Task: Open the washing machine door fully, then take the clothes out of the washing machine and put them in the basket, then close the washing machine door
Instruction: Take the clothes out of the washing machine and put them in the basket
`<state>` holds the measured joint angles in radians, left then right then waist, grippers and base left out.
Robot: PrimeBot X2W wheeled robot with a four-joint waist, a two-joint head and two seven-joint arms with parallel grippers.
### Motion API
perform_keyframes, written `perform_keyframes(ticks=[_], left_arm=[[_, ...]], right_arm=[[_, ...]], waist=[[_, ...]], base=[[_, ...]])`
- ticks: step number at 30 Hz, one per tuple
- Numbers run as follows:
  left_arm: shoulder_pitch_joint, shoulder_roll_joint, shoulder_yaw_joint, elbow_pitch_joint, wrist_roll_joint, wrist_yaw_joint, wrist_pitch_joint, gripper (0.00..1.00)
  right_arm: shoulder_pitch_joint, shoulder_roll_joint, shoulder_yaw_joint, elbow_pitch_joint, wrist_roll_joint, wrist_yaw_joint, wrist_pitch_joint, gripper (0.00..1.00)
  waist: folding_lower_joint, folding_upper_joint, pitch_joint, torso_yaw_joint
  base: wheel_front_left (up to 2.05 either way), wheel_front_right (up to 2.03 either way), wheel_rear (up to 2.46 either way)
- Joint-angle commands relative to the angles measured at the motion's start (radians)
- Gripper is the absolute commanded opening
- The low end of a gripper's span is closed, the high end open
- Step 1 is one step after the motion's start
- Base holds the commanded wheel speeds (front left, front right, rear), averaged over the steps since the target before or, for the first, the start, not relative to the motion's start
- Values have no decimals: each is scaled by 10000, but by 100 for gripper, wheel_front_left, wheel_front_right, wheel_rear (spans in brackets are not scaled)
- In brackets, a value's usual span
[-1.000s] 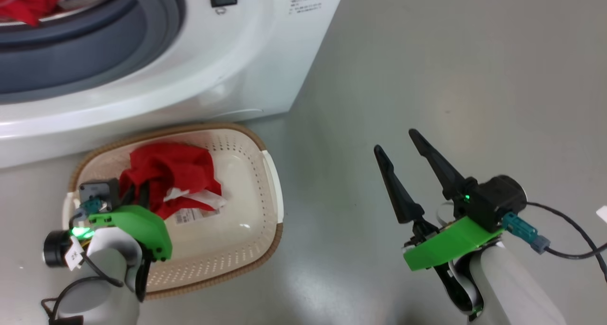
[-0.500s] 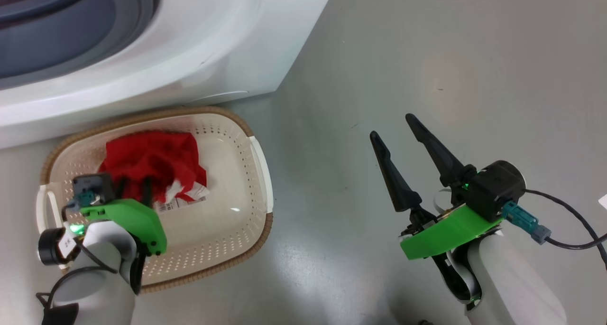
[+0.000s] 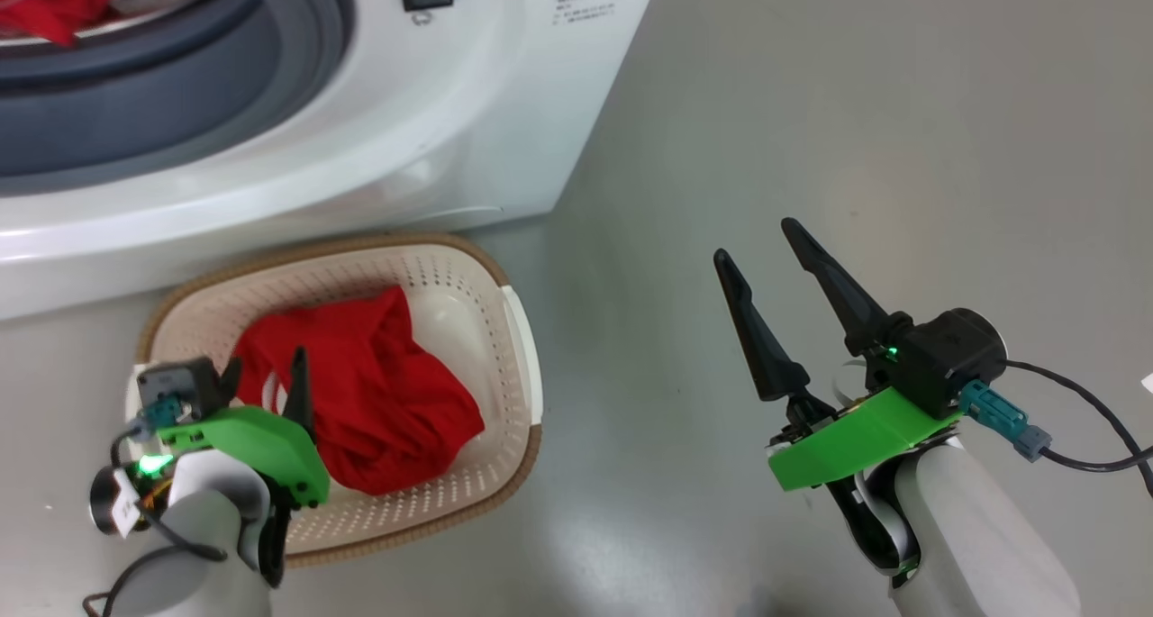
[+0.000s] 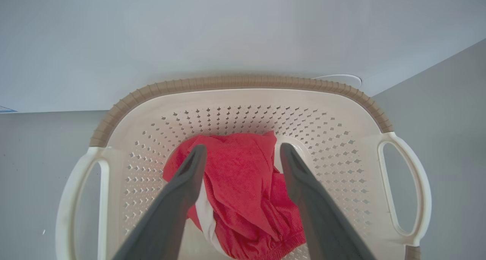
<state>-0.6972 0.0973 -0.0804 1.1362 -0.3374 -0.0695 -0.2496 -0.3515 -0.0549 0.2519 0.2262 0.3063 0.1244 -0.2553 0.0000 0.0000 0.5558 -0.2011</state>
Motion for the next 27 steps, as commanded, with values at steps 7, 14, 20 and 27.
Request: perform_keyframes(ticks=[7,14,20,27], left_arm=[[1318,145,638,-1755,201,170,-122,100],[2297,95,1046,-3317,534,129,-122,100],[3173,-20,1601,-5117,786,150,-122,100],[4152,-193,2095,-6903,999,1,-122,100]], right_arm=[[530,-117,-56,-40,-168,63,-65,100],[1025,-184,-413,88,-367,63,-65,100],[1420,-152,-845,49,-673,63,-65,100],[1812,-105,-1134,-105,-815,63,-65,100]], waist=[[0,0,-1314,619],[0,0,-2302,837],[0,0,-2964,892],[0,0,-3541,860]], base=[[0,0,0],[0,0,0],[0,0,0],[0,0,0]])
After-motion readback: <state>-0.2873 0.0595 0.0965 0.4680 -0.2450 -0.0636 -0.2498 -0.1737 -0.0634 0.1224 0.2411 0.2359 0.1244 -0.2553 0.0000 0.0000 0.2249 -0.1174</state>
